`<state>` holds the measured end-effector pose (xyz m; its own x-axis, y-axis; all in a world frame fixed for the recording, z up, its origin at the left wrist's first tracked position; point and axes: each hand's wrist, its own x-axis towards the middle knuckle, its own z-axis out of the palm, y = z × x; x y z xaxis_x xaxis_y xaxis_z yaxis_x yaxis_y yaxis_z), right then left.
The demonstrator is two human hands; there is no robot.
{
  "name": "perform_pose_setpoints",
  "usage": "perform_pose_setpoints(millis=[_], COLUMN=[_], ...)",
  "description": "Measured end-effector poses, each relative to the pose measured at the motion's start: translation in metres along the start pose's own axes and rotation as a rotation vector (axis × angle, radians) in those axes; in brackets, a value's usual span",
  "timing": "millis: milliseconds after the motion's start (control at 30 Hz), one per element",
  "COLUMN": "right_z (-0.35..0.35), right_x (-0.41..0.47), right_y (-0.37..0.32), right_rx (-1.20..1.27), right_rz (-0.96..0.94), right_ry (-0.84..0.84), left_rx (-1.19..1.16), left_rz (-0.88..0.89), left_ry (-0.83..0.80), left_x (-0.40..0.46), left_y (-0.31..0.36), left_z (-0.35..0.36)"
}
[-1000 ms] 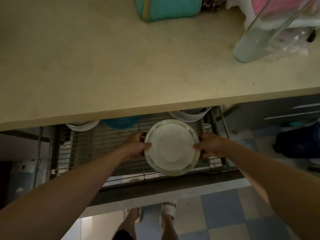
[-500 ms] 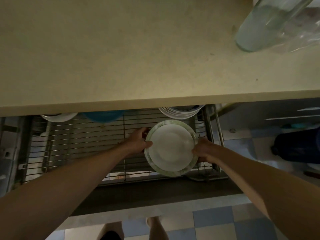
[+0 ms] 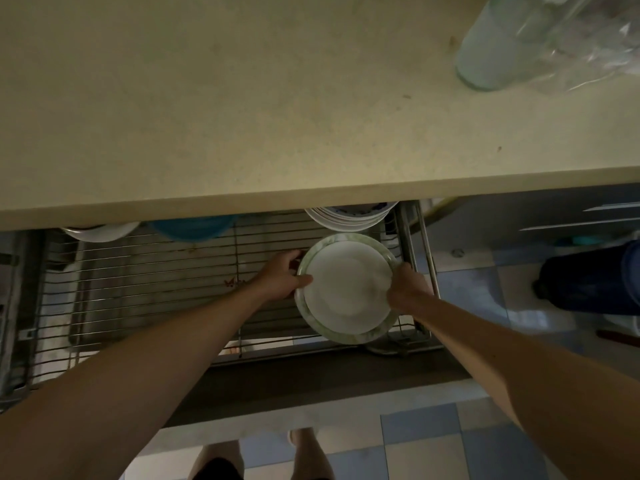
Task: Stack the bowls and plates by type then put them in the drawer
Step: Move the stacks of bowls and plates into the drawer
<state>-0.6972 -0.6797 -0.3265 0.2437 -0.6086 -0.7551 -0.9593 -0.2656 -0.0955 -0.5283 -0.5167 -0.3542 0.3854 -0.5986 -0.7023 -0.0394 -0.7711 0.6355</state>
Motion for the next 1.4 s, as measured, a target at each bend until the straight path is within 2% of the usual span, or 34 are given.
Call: perform_pose_setpoints(millis=[167,267,433,667,767,867,967,1067,1300,1400], right_z=[0.0,-0.008,-0.007,-0.008,-0.008,-0.013,-0.02,-0.021,0.024,0.052], right_x=[-0.017,-0.015,-0.014,0.0,-0.003,-0.016,-0.034,-0.051,-0.1,-0.115], right_y=[-0.001,-0.001,-0.006,-0.008,-0.003,-0.007,-0.02,-0.048,-0.159,-0.202], right_rx=[-0.274,-0.228,-0.012,0.391,0.725,0.867,0.782,0.666,0.582,0.572], right_rz=[-0.247,-0.277,-0.154,0.048,0.064,-0.044,-0.234,-0.355,-0.449,-0.475], right_ry=[0.239,0.219,0.104,-0.04,-0.15,-0.18,-0.173,-0.203,-0.418,-0.413], left_rx=[0.12,0.172,0.132,0.041,-0.024,-0.113,-0.156,-0.281,-0.527,-0.643], left_rz=[0.129,0.217,0.229,0.123,0.059,0.044,0.054,-0.009,-0.132,-0.171], left_ry=[0.173,0.261,0.257,0.34,0.342,0.306,0.285,0.282,0.48,0.495], left_x=[-0.015,-0.024,-0.029,-0.027,-0.028,-0.036,-0.052,-0.078,-0.153,-0.169], left_y=[-0.003,-0.005,-0.009,-0.009,-0.01,-0.007,-0.011,-0.025,-0.092,-0.124], left_z=[0.007,0.01,0.012,0.009,-0.001,-0.018,-0.04,-0.068,-0.159,-0.195])
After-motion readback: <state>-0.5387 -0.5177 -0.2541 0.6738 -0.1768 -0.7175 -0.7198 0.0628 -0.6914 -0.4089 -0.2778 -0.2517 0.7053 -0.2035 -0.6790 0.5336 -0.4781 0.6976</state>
